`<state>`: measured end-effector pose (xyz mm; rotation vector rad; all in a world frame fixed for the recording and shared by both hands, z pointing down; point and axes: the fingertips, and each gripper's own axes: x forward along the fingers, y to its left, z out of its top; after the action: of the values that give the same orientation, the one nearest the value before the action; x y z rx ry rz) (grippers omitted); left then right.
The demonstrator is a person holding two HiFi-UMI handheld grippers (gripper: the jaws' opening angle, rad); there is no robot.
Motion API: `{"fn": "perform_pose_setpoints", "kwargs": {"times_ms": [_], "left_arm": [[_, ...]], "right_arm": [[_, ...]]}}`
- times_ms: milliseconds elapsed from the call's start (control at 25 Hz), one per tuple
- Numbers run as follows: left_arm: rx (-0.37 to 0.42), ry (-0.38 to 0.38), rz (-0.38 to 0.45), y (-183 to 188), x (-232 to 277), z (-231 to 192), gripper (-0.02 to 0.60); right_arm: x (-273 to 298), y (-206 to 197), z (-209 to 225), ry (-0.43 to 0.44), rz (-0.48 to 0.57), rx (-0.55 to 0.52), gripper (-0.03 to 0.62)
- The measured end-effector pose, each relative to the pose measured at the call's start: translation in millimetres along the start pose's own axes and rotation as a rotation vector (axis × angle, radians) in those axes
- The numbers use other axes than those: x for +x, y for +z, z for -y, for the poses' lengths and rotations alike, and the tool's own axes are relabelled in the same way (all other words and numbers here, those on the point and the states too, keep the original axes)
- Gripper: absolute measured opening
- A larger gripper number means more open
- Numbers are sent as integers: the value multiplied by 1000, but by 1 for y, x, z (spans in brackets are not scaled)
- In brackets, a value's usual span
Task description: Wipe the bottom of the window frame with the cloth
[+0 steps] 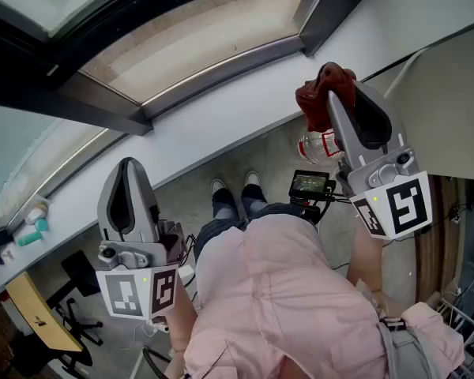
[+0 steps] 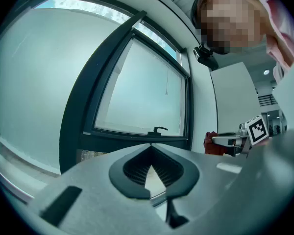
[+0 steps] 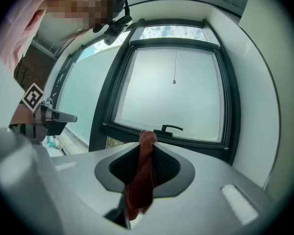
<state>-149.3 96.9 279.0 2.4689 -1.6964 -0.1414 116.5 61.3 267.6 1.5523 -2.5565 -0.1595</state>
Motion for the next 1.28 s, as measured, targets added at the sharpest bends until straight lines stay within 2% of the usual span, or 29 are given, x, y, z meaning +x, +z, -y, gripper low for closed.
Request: {"fn": "perform_pose_setpoints", "kwargs": {"times_ms": [320, 720, 880, 1000, 1280], "left_arm": [[6, 24, 18, -2, 1, 22, -4], [-19, 48, 24, -14, 2, 28, -3], [-8, 41, 33, -20, 17, 13, -3], [-45, 16, -1, -19, 26, -2, -3], [-23, -25, 23, 23, 54, -54, -4]], "right_arm": [[-7, -5, 18, 24, 9, -3, 80], [5, -9, 15, 73, 29, 2, 80], [33, -8, 3, 108, 69, 15, 81], [51, -1, -14, 120, 56, 37, 81], [127, 41, -57, 188, 54, 102, 80]]}}
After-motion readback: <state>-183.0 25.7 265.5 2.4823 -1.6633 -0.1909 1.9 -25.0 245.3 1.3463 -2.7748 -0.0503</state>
